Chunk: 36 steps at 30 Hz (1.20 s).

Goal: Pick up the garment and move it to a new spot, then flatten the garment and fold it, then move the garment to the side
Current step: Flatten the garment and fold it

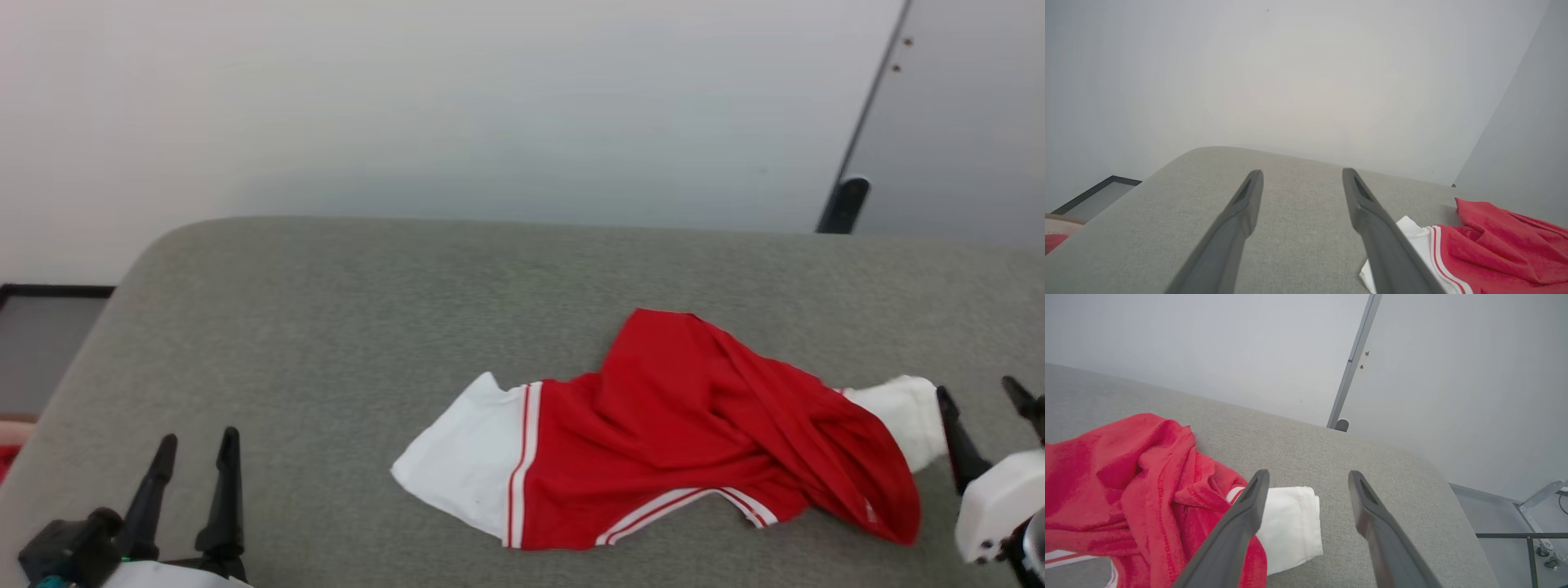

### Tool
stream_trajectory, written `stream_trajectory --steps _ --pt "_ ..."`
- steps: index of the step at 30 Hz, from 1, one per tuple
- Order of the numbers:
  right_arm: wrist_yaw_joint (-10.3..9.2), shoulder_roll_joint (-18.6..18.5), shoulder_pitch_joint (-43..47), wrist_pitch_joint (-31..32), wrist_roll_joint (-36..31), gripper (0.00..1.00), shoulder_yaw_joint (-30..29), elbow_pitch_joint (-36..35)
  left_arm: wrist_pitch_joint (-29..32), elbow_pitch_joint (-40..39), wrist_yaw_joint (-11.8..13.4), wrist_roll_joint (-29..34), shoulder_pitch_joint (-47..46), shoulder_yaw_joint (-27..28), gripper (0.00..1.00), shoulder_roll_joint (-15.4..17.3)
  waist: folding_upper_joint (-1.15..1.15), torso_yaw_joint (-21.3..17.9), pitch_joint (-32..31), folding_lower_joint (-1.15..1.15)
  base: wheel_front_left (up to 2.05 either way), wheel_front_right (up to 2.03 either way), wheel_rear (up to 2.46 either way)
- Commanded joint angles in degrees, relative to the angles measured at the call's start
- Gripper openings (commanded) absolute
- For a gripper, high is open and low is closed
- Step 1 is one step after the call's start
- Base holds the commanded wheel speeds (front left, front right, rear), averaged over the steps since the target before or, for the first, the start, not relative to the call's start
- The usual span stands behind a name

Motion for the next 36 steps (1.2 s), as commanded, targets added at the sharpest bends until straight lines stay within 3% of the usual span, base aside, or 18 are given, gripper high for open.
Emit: stream_trajectory --steps 1,7,15,33,34,35,36 --pt "-0.06 1.4 2.0 -2.0 -1.0 1.00 -0.2 -1.5 0.0 -0.6 0.0 0.7 0.6 0.7 1.00 0.2 0.00 -2.9 1.0 0.00 0.00 0.00 0.00" --pt "-0.06 6.2 7.4 -5.2 -2.7 1.00 -0.9 -4.4 0.0 -1.6 0.0 1.1 0.3 2.4 1.00 0.2 0.00 -5.6 2.3 0.00 0.00 0.00 0.00" --pt "-0.06 9.5 9.9 -2.3 -1.5 1.00 0.8 -4.6 0.0 -2.3 -0.1 1.3 -0.3 3.7 1.00 0.4 0.00 -7.1 3.7 0.00 0.00 0.00 0.00" --pt "-0.06 6.9 4.7 13.9 5.6 1.00 7.3 -0.7 0.0 -0.2 -0.2 0.8 -4.3 -1.0 1.00 0.8 0.00 -1.1 5.1 0.00 0.00 0.00 0.00" --pt "-0.06 6.7 4.6 14.5 5.7 0.42 7.6 -0.5 0.0 -0.1 -0.2 0.8 -4.4 -1.2 1.00 0.8 0.00 -0.7 5.2 0.00 0.00 0.00 0.00" --pt "-0.06 6.6 4.5 15.0 5.8 0.00 7.9 -0.2 0.0 0.0 -0.2 0.7 -4.5 -1.3 1.00 0.9 0.00 -0.4 5.2 0.00 0.00 0.00 0.00" --pt "-0.06 6.4 4.4 15.4 5.9 0.00 8.1 -0.1 0.0 0.1 -0.2 0.8 -4.6 -1.4 1.00 0.8 0.00 -0.1 5.2 0.00 0.00 0.00 0.00"
